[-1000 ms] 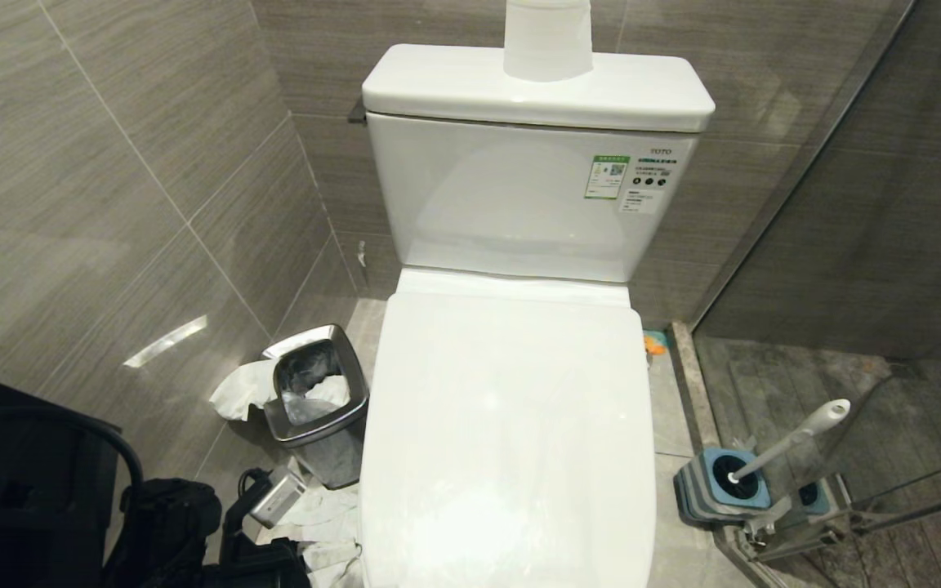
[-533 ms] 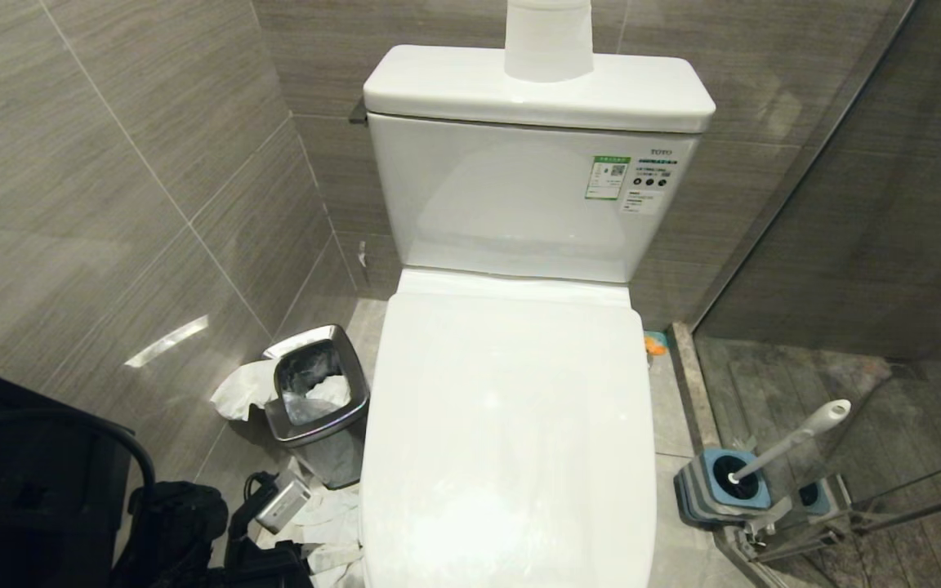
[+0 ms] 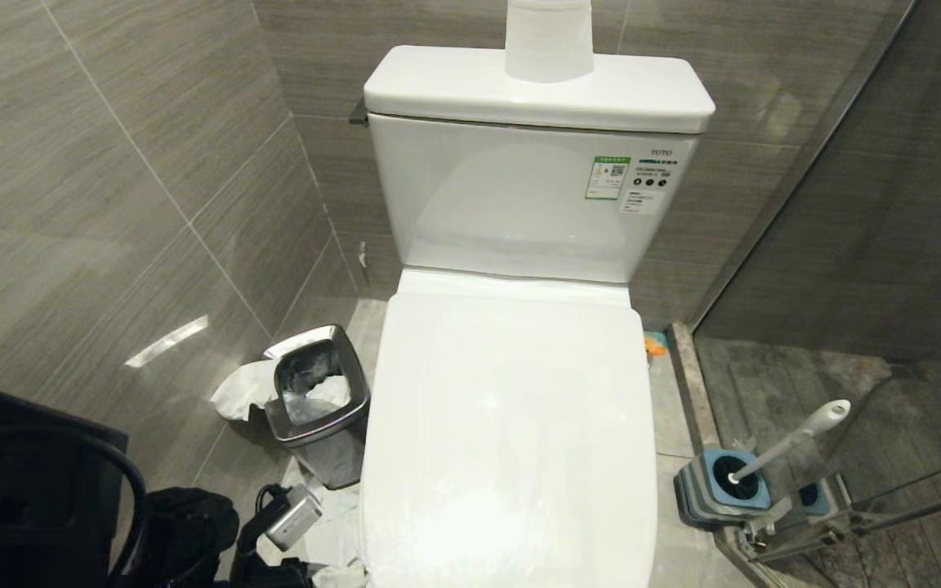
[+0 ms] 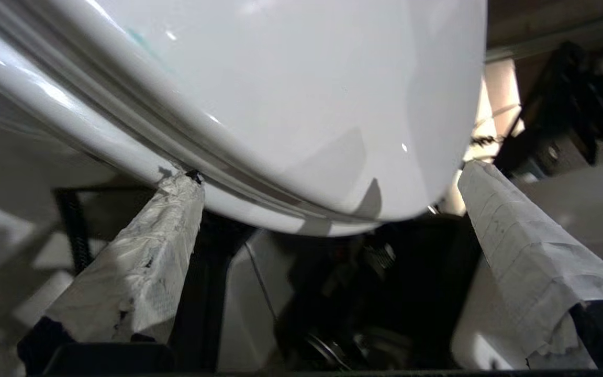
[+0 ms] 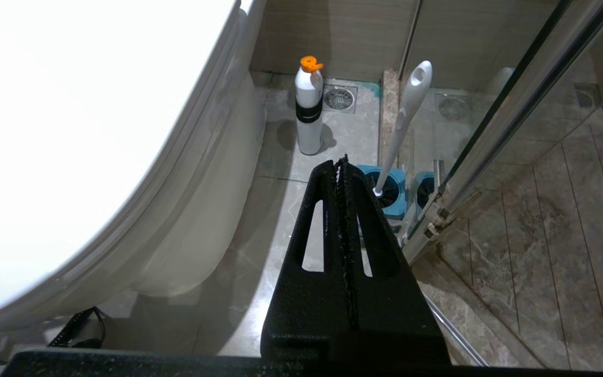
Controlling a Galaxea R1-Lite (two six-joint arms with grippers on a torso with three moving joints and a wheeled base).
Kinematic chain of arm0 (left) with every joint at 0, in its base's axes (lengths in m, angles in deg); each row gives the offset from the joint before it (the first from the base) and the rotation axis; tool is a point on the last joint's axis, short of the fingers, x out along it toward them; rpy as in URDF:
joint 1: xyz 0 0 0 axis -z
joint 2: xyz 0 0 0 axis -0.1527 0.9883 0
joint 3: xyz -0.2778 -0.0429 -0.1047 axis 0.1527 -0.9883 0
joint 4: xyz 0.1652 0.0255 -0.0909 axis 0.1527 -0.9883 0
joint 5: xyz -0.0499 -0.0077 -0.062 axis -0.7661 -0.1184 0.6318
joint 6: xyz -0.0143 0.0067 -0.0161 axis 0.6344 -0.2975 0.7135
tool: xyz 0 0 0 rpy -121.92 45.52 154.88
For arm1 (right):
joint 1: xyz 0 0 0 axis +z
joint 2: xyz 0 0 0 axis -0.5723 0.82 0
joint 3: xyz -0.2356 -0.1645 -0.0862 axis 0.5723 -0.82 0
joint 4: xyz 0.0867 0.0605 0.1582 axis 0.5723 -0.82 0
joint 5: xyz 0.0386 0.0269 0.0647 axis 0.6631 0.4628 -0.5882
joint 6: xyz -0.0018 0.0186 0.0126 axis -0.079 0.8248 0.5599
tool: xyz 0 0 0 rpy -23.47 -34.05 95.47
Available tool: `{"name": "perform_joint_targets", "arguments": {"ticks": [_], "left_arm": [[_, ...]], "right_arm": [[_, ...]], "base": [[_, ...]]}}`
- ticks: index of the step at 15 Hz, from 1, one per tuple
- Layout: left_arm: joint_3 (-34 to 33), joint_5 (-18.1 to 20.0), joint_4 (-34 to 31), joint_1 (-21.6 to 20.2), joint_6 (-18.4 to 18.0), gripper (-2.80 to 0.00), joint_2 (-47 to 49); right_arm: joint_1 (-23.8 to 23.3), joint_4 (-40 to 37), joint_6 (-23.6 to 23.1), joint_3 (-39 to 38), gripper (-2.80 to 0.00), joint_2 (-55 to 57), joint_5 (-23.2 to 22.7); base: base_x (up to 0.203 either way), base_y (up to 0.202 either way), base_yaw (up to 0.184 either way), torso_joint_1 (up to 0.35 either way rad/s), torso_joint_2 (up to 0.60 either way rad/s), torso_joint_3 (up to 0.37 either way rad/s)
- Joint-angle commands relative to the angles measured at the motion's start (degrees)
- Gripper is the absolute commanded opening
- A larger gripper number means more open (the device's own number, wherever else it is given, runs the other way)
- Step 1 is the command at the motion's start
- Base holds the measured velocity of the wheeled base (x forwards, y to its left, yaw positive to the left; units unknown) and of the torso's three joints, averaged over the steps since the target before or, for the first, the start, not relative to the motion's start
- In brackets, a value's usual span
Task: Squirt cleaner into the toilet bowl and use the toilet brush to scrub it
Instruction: Use the left hand to lift the toilet lid slightly
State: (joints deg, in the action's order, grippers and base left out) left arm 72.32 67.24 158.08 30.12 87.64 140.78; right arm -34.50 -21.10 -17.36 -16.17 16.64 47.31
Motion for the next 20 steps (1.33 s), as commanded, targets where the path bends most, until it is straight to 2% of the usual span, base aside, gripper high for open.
{"name": "perform_joint_targets", "arguments": {"ticks": [1,5,9,10,12,14,20], "left_arm": [[0.0,1.9,-2.9,1.1,0.0,0.00,-4.8],[0.1,5.2,-3.3,3.0,0.7,0.00,-5.0],[0.0,4.4,-2.6,3.2,0.4,0.00,-4.1],[0.0,3.3,-2.6,3.1,0.4,0.00,-3.4],[0.1,-1.5,-2.4,3.1,0.1,0.00,-1.2],[0.0,-5.2,0.7,2.0,-0.1,0.00,1.3],[0.0,-6.3,2.9,-4.7,-1.8,0.00,1.4]], "right_arm": [[0.0,0.0,0.0,0.0,-2.80,0.0,0.0],[0.0,0.0,0.0,0.0,-2.80,0.0,0.0],[0.0,0.0,0.0,0.0,-2.80,0.0,0.0],[0.0,0.0,0.0,0.0,-2.80,0.0,0.0],[0.0,0.0,0.0,0.0,-2.80,0.0,0.0],[0.0,0.0,0.0,0.0,-2.80,0.0,0.0],[0.0,0.0,0.0,0.0,-2.80,0.0,0.0]], "base": [[0.000,0.000,0.000,0.000,0.00,0.000],[0.000,0.000,0.000,0.000,0.00,0.000],[0.000,0.000,0.000,0.000,0.00,0.000],[0.000,0.000,0.000,0.000,0.00,0.000],[0.000,0.000,0.000,0.000,0.00,0.000],[0.000,0.000,0.000,0.000,0.00,0.000],[0.000,0.000,0.000,0.000,0.00,0.000]]}}
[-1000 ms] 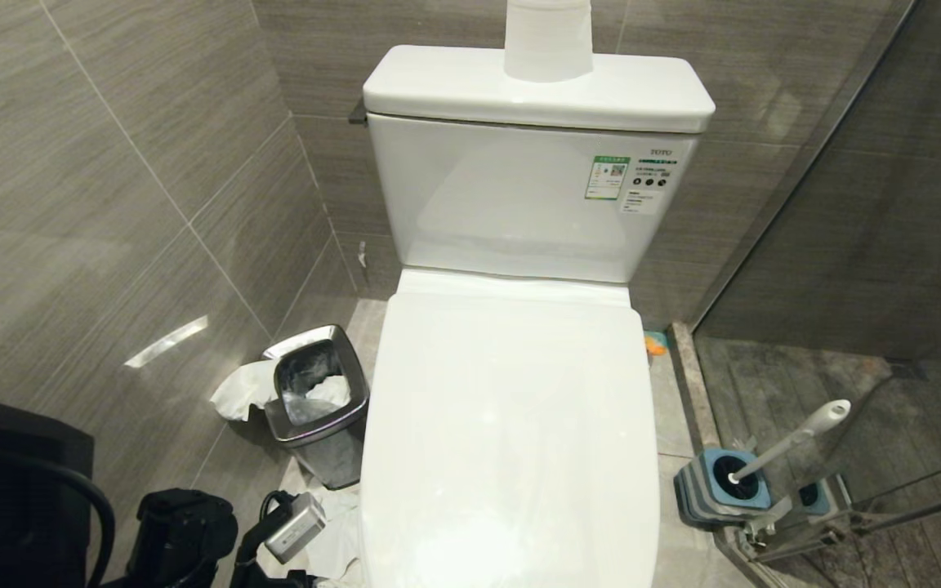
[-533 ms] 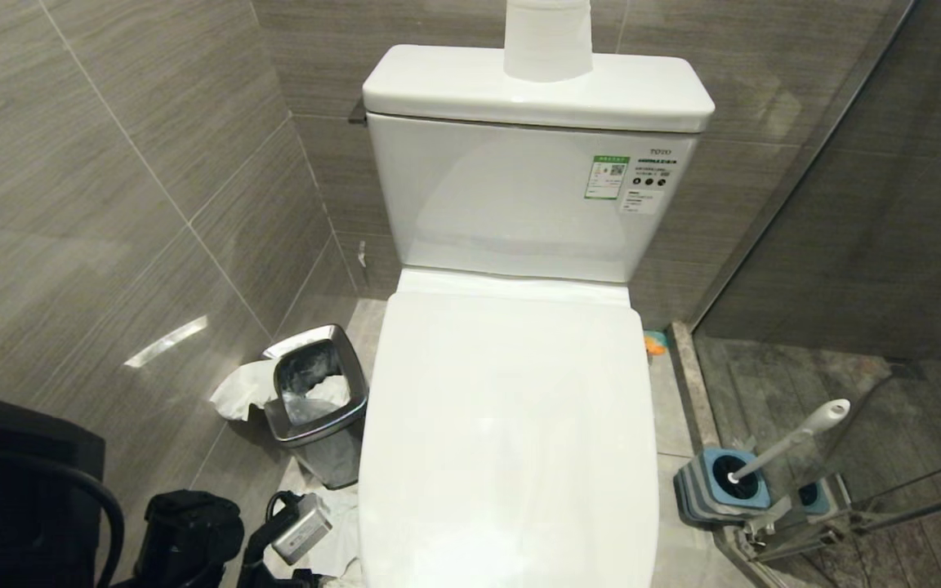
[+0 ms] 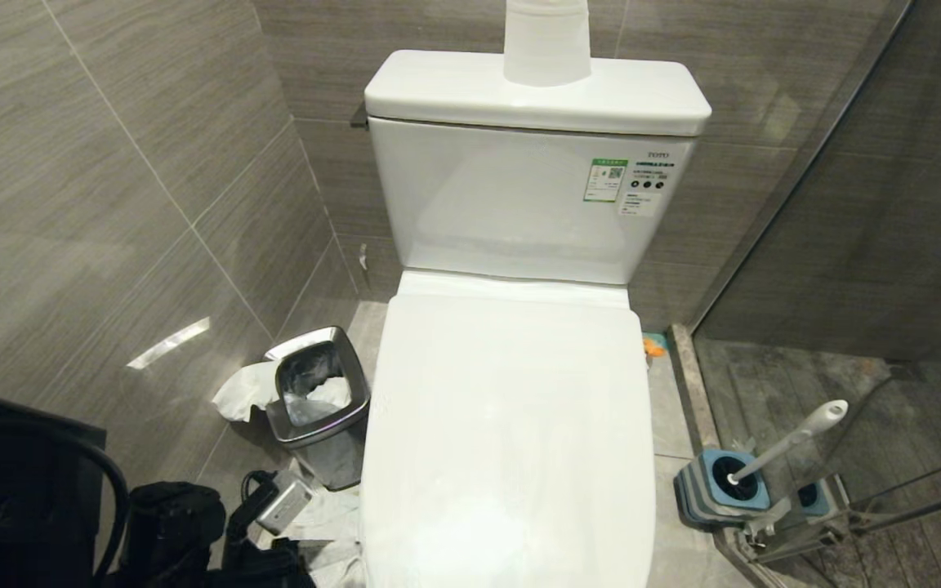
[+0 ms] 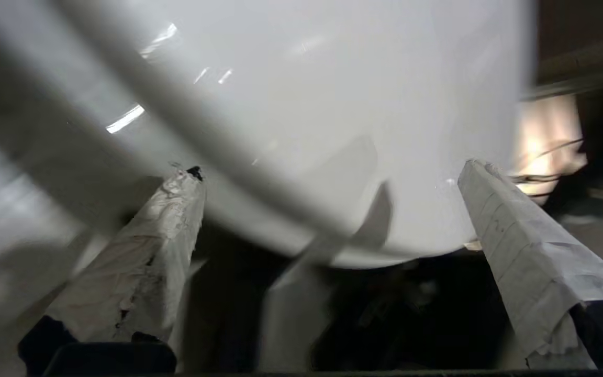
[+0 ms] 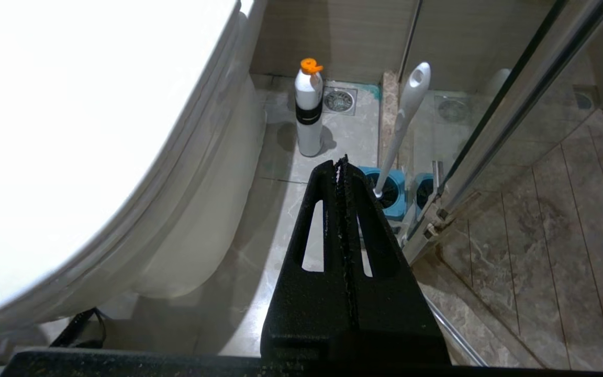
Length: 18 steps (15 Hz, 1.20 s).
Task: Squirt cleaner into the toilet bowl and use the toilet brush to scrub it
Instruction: Use the left hand to lift the toilet lid slightly
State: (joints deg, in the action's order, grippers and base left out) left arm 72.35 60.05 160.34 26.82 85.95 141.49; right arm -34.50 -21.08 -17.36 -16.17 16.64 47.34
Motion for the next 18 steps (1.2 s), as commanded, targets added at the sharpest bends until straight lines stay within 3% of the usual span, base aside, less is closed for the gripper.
{"name": "perform_joint_targets", "arguments": {"ticks": [1,10,12,16,18], "left_arm": [[0.0,0.9,0.6,-1.9,-0.1,0.00,0.7],[0.0,1.7,0.5,-3.6,1.5,0.00,-3.3],[0.0,4.1,0.3,-3.1,4.9,0.00,-5.4],[0.4,5.4,0.3,1.7,15.7,0.00,-7.0],[2.3,6.4,0.1,2.0,17.0,0.00,-5.7]], "right_arm": [[0.0,0.0,0.0,0.0,-2.80,0.0,0.0],[0.0,0.0,0.0,0.0,-2.80,0.0,0.0],[0.0,0.0,0.0,0.0,-2.80,0.0,0.0],[0.0,0.0,0.0,0.0,-2.80,0.0,0.0],[0.0,0.0,0.0,0.0,-2.80,0.0,0.0]], "base": [[0.000,0.000,0.000,0.000,0.00,0.000],[0.000,0.000,0.000,0.003,0.00,-0.001],[0.000,0.000,0.000,0.000,0.00,0.000],[0.000,0.000,0.000,0.000,0.00,0.000],[0.000,0.000,0.000,0.000,0.00,0.000]]}}
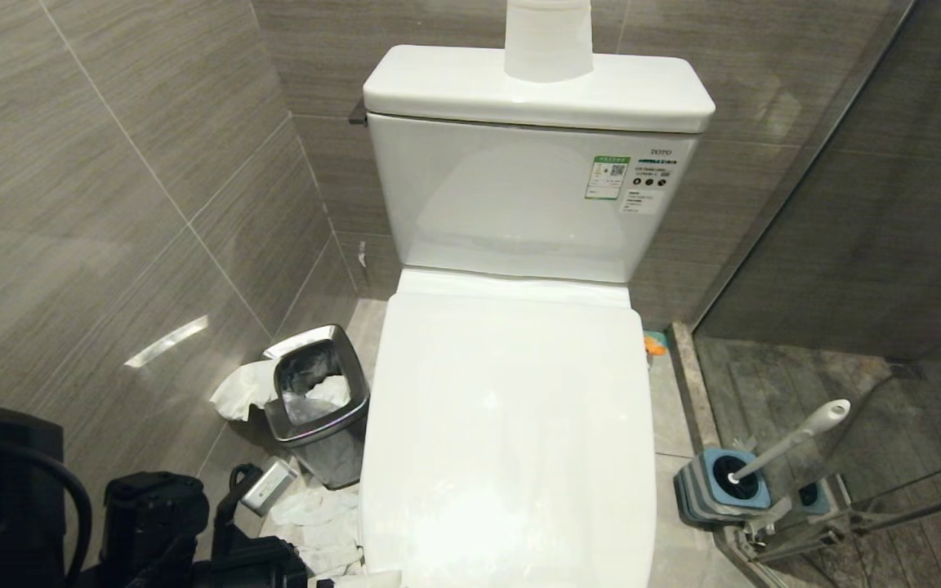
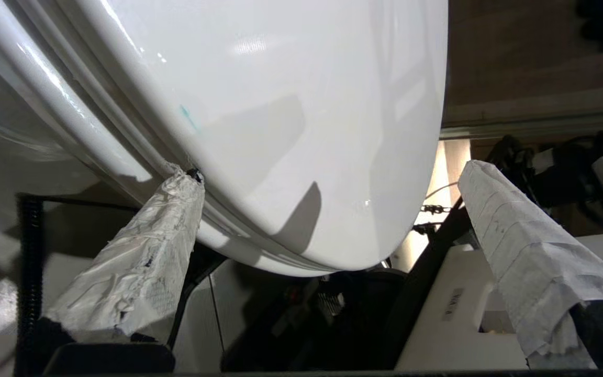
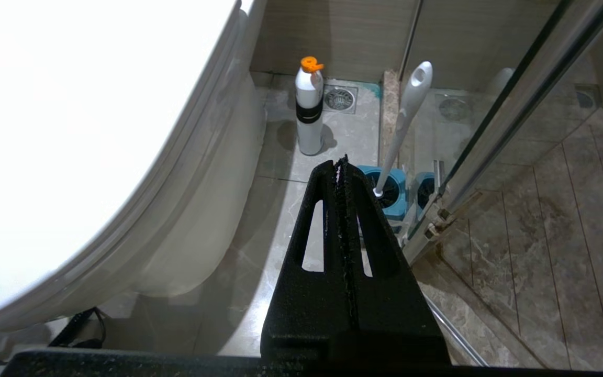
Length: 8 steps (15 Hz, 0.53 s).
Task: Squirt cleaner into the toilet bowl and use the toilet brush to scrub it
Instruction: Use the left hand to lift the toilet lid slightly
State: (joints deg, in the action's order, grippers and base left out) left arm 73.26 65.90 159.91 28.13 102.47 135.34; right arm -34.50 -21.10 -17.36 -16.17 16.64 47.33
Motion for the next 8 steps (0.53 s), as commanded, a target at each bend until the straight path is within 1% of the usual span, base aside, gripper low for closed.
{"name": "perform_joint_targets", "arguments": {"ticks": [1,3,4,6,8], "left_arm": [[2.8,0.7,0.1,0.8,0.6,0.00,1.4],[7.2,0.7,-1.2,0.4,0.5,0.00,4.7],[9.4,0.6,-2.1,-0.9,0.5,0.00,6.5],[14.4,0.6,-4.6,-4.8,0.5,0.00,10.3],[16.5,0.7,-7.1,-7.5,0.5,0.00,11.9]], "right_arm": [[0.0,0.0,0.0,0.0,-2.80,0.0,0.0],[0.0,0.0,0.0,0.0,-2.80,0.0,0.0],[0.0,0.0,0.0,0.0,-2.80,0.0,0.0],[0.0,0.0,0.0,0.0,-2.80,0.0,0.0],[0.0,0.0,0.0,0.0,-2.80,0.0,0.0]], "base": [[0.000,0.000,0.000,0.000,0.00,0.000],[0.000,0.000,0.000,0.000,0.00,0.000],[0.000,0.000,0.000,0.000,0.00,0.000],[0.000,0.000,0.000,0.000,0.00,0.000],[0.000,0.000,0.000,0.000,0.00,0.000]]}}
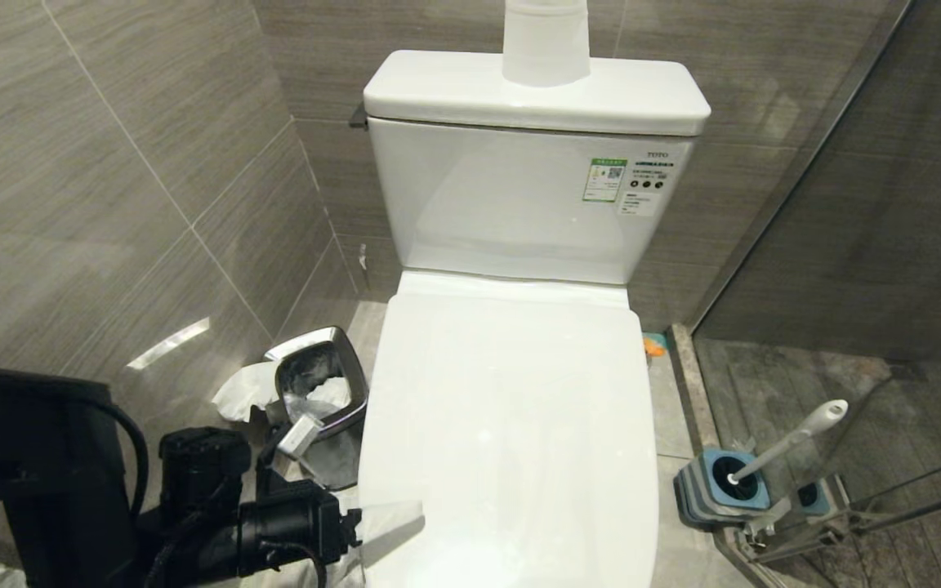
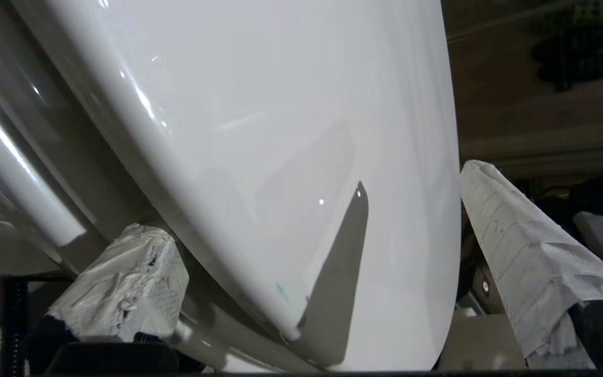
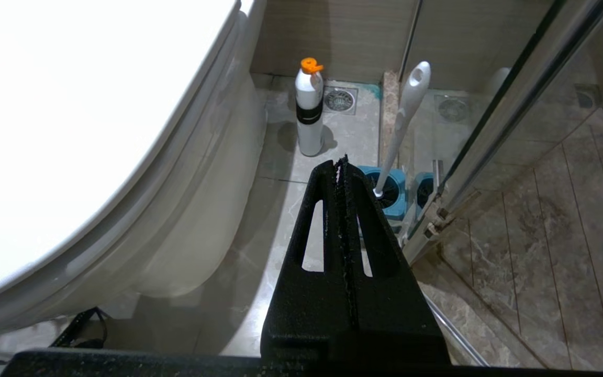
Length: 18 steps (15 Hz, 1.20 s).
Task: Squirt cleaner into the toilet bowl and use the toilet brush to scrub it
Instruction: Use the left hand to lift the toilet lid slightly
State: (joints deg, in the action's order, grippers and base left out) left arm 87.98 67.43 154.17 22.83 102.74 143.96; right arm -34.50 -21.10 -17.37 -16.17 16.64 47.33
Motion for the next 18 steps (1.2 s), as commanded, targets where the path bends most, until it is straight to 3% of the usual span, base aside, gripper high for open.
{"name": "perform_joint_targets", "arguments": {"ticks": [1,3,7,11,13,15,18], "left_arm": [[1.9,-0.7,-1.7,-3.7,0.1,0.00,3.3],[1.2,0.8,-1.9,-6.9,-0.3,0.00,2.8],[-2.1,2.0,-4.1,-12.3,-5.9,0.00,0.7],[-0.7,3.0,-7.5,-14.2,-5.6,0.00,-0.2],[1.7,4.9,-10.9,-15.3,-1.6,0.00,-0.8],[3.9,11.4,-13.5,-17.8,5.3,0.00,-3.3],[5.5,18.6,-15.4,-20.5,11.6,0.00,-3.7]], "right_arm": [[0.0,0.0,0.0,0.0,-2.80,0.0,0.0],[0.0,0.0,0.0,0.0,-2.80,0.0,0.0],[0.0,0.0,0.0,0.0,-2.80,0.0,0.0],[0.0,0.0,0.0,0.0,-2.80,0.0,0.0],[0.0,0.0,0.0,0.0,-2.80,0.0,0.0],[0.0,0.0,0.0,0.0,-2.80,0.0,0.0],[0.0,0.0,0.0,0.0,-2.80,0.0,0.0]], "base": [[0.000,0.000,0.000,0.000,0.00,0.000],[0.000,0.000,0.000,0.000,0.00,0.000],[0.000,0.000,0.000,0.005,0.01,-0.002],[0.000,0.000,0.000,0.000,0.00,0.000],[0.000,0.000,0.000,0.000,0.00,0.000],[0.000,0.000,0.000,0.000,0.00,0.000],[0.000,0.000,0.000,0.000,0.00,0.000]]}}
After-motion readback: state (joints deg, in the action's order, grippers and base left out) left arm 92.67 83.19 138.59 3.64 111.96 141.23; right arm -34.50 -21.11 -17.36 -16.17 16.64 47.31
